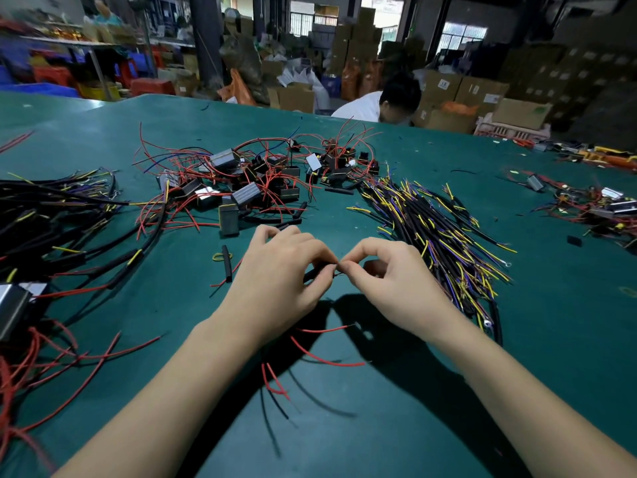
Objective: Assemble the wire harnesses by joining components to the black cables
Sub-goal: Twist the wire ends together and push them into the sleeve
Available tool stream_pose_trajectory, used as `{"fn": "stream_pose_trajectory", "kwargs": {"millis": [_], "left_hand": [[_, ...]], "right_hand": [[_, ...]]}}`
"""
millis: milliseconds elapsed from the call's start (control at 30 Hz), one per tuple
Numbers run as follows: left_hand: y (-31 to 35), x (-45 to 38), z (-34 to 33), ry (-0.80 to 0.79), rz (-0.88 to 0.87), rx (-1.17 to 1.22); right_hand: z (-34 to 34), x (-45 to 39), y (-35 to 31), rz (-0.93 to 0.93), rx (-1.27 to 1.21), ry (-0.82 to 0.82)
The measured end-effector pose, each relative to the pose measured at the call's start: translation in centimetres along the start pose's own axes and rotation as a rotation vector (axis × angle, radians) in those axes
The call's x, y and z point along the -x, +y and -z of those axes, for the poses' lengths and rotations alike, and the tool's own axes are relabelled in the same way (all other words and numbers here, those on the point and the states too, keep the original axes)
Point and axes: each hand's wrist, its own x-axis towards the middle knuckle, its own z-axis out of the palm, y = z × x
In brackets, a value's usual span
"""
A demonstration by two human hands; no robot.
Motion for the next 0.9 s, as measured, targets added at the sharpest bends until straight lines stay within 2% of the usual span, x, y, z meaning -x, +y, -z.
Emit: {"fn": "stream_pose_trajectory", "kwargs": {"millis": [100,200,300,367,400,500,600,733,900], "left_hand": [[0.1,0.0,-0.4,0.015,0.087,0.085],[0.3,-0.3,-0.6,-0.005,0.235,0.284],[-0.5,-0.7,0.1,-0.182,0.393,0.609],[-0.9,-0.8,0.8,-0.286,0.461,0.861],[-1.2,-0.8,1.1,-0.315,0.472,0.901],[-1.7,-0.9,1.3,-0.346,0.481,0.887],[-1.6,-0.8,1.0,-0.323,0.493,0.893],[-1.3,-0.6,0.7,-0.239,0.445,0.847],[-1.7,-0.5,1.0,-0.260,0.414,0.709]], "right_hand": [[-0.2,0.2,-0.2,0.212,0.403,0.062],[-0.7,0.5,-0.7,0.440,0.763,0.187],[-1.0,0.7,-1.0,0.622,0.888,0.272],[-1.0,0.7,-1.0,0.623,0.796,0.278],[-1.0,0.7,-1.0,0.579,0.702,0.256],[-0.6,0.8,-0.8,0.395,0.404,0.148],[0.0,0.5,-0.2,0.295,0.214,0.086],[0.2,0.2,0.2,0.234,0.091,0.100],[0.2,0.3,0.8,0.205,0.059,0.094]]}}
